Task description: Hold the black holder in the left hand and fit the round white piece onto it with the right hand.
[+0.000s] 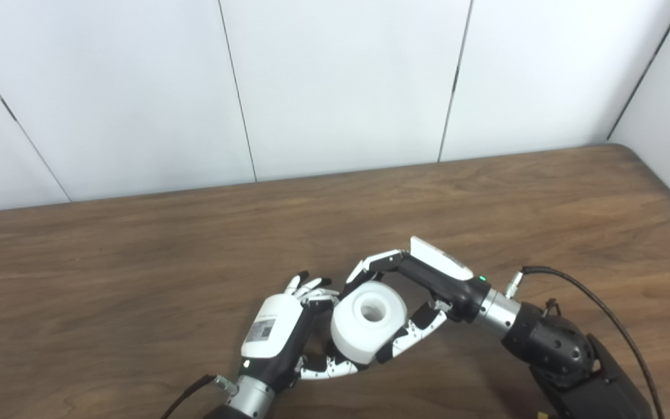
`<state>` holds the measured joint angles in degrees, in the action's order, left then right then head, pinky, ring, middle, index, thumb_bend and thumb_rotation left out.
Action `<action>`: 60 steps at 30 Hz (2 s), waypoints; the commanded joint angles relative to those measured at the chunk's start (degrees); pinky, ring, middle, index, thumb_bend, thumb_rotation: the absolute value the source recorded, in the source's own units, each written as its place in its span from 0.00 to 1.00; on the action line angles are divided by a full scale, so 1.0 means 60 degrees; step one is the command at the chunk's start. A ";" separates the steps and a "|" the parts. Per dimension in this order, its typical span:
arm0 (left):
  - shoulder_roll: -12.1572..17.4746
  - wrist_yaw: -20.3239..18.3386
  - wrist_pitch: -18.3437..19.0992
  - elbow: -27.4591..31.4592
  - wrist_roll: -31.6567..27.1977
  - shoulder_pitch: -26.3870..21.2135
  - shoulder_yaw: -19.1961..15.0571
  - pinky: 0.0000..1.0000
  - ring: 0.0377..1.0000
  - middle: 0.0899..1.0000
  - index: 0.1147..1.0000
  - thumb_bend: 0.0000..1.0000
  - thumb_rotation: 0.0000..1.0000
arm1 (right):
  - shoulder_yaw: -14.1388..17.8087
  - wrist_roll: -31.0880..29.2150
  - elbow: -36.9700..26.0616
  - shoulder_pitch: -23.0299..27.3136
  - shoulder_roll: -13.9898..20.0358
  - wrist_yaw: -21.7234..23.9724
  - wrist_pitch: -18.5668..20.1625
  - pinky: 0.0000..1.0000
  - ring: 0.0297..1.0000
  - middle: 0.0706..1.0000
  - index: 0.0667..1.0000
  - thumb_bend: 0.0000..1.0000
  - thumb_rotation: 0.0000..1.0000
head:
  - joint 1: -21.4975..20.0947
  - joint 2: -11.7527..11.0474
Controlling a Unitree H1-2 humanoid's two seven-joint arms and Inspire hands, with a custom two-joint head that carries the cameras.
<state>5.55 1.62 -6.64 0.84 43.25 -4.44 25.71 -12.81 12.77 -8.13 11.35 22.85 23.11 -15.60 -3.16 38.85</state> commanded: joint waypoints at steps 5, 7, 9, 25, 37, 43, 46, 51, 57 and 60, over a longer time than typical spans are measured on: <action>-0.0261 0.0033 0.0023 0.0243 0.0064 0.0252 0.0259 1.00 0.89 0.71 0.41 0.52 0.06 | 0.0024 -0.0078 0.0050 0.0071 0.0188 0.0052 -0.0088 0.50 0.58 0.58 0.46 0.50 0.15 | -0.0017 0.0121; -0.0284 0.0010 0.0063 0.0305 0.0064 0.0260 0.0277 1.00 0.89 0.71 0.41 0.52 0.06 | 0.0039 -0.0098 0.0040 0.0059 0.0243 0.0077 -0.0034 0.50 0.58 0.58 0.46 0.50 0.15 | -0.0046 0.0179; -0.0303 0.0009 0.0071 0.0332 0.0074 0.0262 0.0297 1.00 0.89 0.70 0.41 0.52 0.06 | 0.0016 -0.0054 -0.0027 0.0048 0.0323 0.0151 0.0117 0.50 0.59 0.58 0.46 0.50 0.15 | -0.0052 0.0209; -0.0378 0.0050 0.0120 0.0175 0.0155 0.0164 0.0366 1.00 0.88 0.70 0.41 0.52 0.06 | -0.0810 -0.0003 -0.0993 0.0213 0.1452 0.1759 0.1981 0.72 0.83 0.87 0.83 0.72 0.33 | 0.0001 0.0238; -0.0433 0.0138 0.0108 0.0048 0.0218 0.0086 0.0343 1.00 0.88 0.70 0.41 0.52 0.06 | -0.0763 -0.0301 -0.1591 0.0095 0.1800 0.1992 0.2721 0.86 1.00 1.00 0.99 0.89 0.27 | -0.0039 0.0225; -0.0422 0.0099 0.0115 0.0069 0.0171 0.0084 0.0308 1.00 0.88 0.70 0.41 0.52 0.06 | -0.0682 -0.0393 -0.1580 0.0082 0.1873 0.1925 0.2617 0.85 1.00 1.00 0.98 0.88 0.23 | -0.0068 0.0238; -0.0406 0.0110 0.0101 0.0071 0.0149 0.0089 0.0281 1.00 0.88 0.70 0.41 0.52 0.06 | -0.0664 -0.0451 -0.1563 0.0082 0.1899 0.1933 0.2583 0.83 1.00 1.00 0.97 0.86 0.22 | -0.0088 0.0261; -0.0314 0.0158 -0.0018 -0.0001 0.0070 0.0081 0.0190 1.00 0.88 0.69 0.41 0.52 0.06 | -0.0630 -0.0401 -0.1560 0.0096 0.1832 0.1846 0.2628 0.82 1.00 1.00 0.96 0.84 0.21 | -0.0175 0.0229; -0.0034 0.0385 -0.0241 -0.0170 0.0276 -0.0020 0.0084 1.00 0.88 0.69 0.41 0.52 0.06 | -0.0550 -0.0346 -0.1562 0.0106 0.1715 0.1707 0.2632 0.82 1.00 1.00 0.94 0.81 0.21 | -0.0250 0.0144; 0.0093 0.0398 -0.0223 -0.0201 0.0270 -0.0057 -0.0037 1.00 0.88 0.70 0.42 0.52 0.06 | -0.0441 -0.0314 -0.1580 0.0152 0.1653 0.1553 0.2506 0.81 1.00 1.00 0.93 0.80 0.19 | -0.0297 0.0134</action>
<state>4.39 2.09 -6.30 1.26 44.40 -3.54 26.65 -16.21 10.63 -16.59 11.65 32.89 33.08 0.32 -4.75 39.64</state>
